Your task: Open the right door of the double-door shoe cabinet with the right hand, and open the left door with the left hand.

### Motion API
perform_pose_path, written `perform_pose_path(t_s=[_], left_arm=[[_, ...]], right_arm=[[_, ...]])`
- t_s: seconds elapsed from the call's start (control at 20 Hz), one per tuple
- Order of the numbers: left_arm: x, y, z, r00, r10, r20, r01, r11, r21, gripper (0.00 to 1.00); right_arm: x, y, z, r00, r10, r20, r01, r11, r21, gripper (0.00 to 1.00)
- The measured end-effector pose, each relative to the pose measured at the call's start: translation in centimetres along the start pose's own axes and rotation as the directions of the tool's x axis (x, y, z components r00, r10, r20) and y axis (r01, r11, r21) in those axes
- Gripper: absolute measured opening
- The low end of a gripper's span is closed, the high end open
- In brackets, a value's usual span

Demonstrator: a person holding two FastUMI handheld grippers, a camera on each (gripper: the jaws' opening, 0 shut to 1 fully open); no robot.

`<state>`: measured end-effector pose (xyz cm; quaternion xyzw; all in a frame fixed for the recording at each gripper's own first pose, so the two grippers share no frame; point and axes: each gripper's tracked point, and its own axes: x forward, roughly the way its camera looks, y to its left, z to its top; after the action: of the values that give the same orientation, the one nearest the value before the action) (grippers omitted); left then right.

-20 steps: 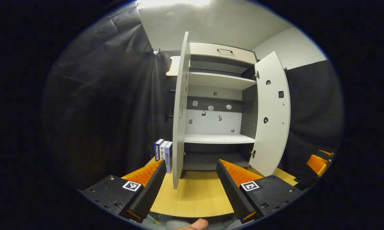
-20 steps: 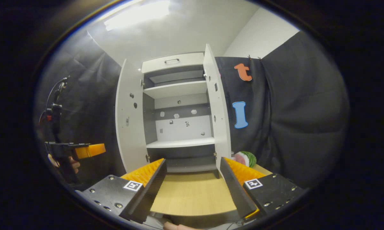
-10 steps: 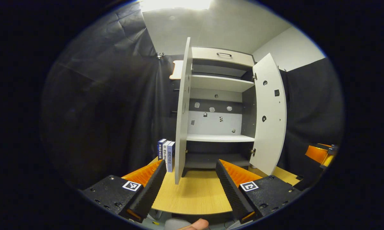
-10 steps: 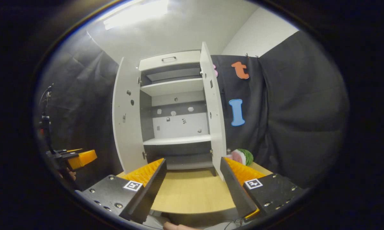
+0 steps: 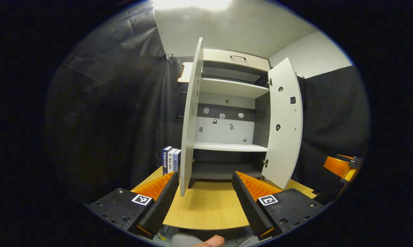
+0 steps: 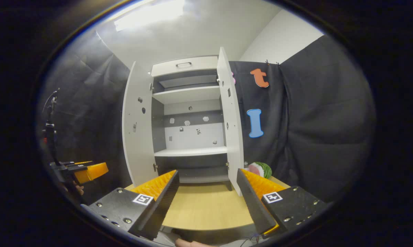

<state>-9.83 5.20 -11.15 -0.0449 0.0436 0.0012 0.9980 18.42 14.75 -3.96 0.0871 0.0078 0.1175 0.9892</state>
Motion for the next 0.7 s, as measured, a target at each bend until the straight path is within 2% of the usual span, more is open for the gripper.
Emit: perform_pose_path(t_s=[0.2,0.3,0.35,0.5,0.55,0.6,0.7], left_arm=[[0.1,0.1,0.4,1.0,0.008,0.005,-0.008,1.0,0.01,0.97],[0.0,-0.3,0.6,1.0,0.0,0.008,0.0,1.0,0.021,0.94],[0.0,-0.4,0.7,1.0,-0.001,0.011,0.0,1.0,0.029,0.96],[-0.2,-1.3,0.9,1.0,-0.013,0.017,0.012,0.999,0.048,0.97],[-0.3,-1.6,1.0,1.0,-0.018,0.017,0.017,0.999,0.051,0.94],[-0.2,-1.8,1.0,1.0,-0.024,0.018,0.023,0.998,0.052,0.97],[-0.1,-2.3,0.9,0.999,-0.03,0.017,0.029,0.998,0.05,0.97]], right_arm=[[0.0,-0.4,0.4,1.0,-0.015,0.016,0.015,1.0,0.001,1.0],[0.1,-0.5,0.6,1.0,-0.019,0.023,0.019,1.0,0.001,1.0],[0.1,-0.5,0.6,1.0,-0.019,0.025,0.019,1.0,0.0,1.0],[-0.1,-0.6,0.7,0.999,-0.021,0.028,0.021,1.0,-0.007,1.0],[-0.2,-0.5,0.6,0.999,-0.019,0.028,0.019,1.0,-0.01,1.0],[-0.3,-0.5,0.6,1.0,-0.017,0.026,0.017,1.0,-0.011,1.0],[-0.2,-0.6,0.4,1.0,-0.012,0.021,0.012,1.0,-0.012,1.0]])
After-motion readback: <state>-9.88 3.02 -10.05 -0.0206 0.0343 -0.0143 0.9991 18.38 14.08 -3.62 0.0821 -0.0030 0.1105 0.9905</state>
